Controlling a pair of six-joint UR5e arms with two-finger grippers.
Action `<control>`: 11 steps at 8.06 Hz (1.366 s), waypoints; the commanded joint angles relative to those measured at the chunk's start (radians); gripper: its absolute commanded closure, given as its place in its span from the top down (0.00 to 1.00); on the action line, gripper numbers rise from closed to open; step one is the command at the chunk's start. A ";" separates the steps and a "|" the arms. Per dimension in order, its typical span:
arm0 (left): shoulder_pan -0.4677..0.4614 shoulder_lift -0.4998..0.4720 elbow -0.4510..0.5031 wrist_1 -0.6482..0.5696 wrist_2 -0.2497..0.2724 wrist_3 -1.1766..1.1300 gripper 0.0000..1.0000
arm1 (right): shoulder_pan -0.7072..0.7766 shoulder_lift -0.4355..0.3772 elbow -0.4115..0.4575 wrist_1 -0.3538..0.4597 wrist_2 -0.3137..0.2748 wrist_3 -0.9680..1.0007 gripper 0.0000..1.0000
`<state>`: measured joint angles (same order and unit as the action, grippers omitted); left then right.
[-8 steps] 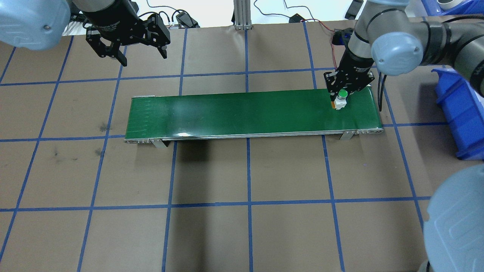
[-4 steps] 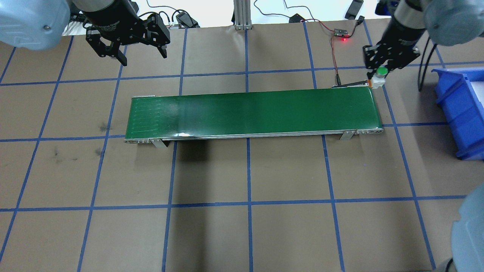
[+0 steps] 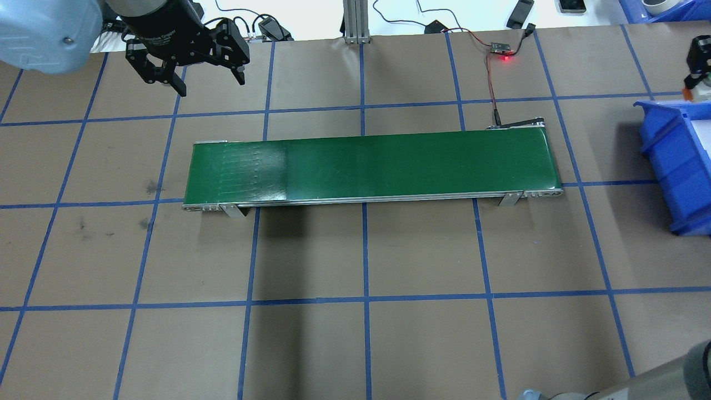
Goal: Move button from left to right
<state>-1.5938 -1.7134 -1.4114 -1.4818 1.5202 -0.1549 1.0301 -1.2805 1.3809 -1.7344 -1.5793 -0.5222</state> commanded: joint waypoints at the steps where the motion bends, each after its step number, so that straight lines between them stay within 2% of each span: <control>1: 0.000 0.000 0.000 0.000 0.000 0.000 1.00 | -0.140 0.055 -0.006 -0.066 -0.002 -0.201 0.00; 6: 0.000 0.000 0.000 0.000 0.002 -0.002 1.00 | -0.211 0.208 0.000 -0.145 0.012 -0.415 0.00; 8: 0.000 0.000 -0.001 0.000 0.002 -0.002 1.00 | -0.246 0.257 0.009 -0.149 0.013 -0.404 0.00; 11: 0.000 0.000 -0.001 0.000 0.000 -0.002 1.00 | -0.249 0.267 0.035 -0.148 0.002 -0.303 0.09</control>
<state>-1.5938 -1.7135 -1.4127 -1.4818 1.5210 -0.1563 0.7837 -1.0182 1.3964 -1.8830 -1.5735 -0.8805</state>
